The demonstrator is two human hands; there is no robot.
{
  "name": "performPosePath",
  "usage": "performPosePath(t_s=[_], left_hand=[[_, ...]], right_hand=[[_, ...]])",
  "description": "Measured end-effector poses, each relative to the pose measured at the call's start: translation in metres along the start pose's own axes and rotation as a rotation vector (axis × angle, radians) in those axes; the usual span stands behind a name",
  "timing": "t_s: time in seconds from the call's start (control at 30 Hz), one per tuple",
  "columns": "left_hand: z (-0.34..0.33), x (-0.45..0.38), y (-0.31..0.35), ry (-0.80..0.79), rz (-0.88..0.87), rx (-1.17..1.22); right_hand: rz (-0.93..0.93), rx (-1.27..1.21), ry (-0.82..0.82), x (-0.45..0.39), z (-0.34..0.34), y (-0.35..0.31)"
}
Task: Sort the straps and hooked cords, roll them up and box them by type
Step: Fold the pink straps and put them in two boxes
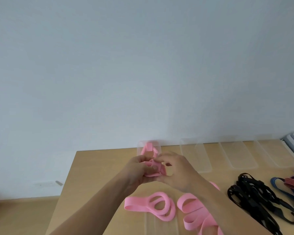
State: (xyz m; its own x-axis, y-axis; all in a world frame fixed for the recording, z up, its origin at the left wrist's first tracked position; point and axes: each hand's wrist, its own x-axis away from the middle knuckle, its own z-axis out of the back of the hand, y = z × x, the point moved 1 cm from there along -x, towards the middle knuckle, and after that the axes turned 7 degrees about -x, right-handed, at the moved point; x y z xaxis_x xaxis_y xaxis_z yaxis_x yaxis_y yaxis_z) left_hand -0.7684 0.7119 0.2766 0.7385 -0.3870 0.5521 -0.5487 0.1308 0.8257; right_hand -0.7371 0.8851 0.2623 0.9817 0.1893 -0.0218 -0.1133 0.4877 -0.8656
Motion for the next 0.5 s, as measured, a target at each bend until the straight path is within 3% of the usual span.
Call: performPosePath(t_s=[0.17, 0.33, 0.5], left_hand=[[0.002, -0.017, -0.007, 0.035, 0.059, -0.020], [0.006, -0.028, -0.010, -0.037, 0.066, 0.001], [0.019, -0.048, -0.017, 0.008, 0.094, -0.152]], right_hand=[[-0.066, -0.049, -0.029, -0.012, -0.011, 0.027], [-0.104, -0.155, -0.010, -0.025, -0.014, 0.042], [-0.124, -0.136, -0.014, -0.042, -0.016, 0.057]])
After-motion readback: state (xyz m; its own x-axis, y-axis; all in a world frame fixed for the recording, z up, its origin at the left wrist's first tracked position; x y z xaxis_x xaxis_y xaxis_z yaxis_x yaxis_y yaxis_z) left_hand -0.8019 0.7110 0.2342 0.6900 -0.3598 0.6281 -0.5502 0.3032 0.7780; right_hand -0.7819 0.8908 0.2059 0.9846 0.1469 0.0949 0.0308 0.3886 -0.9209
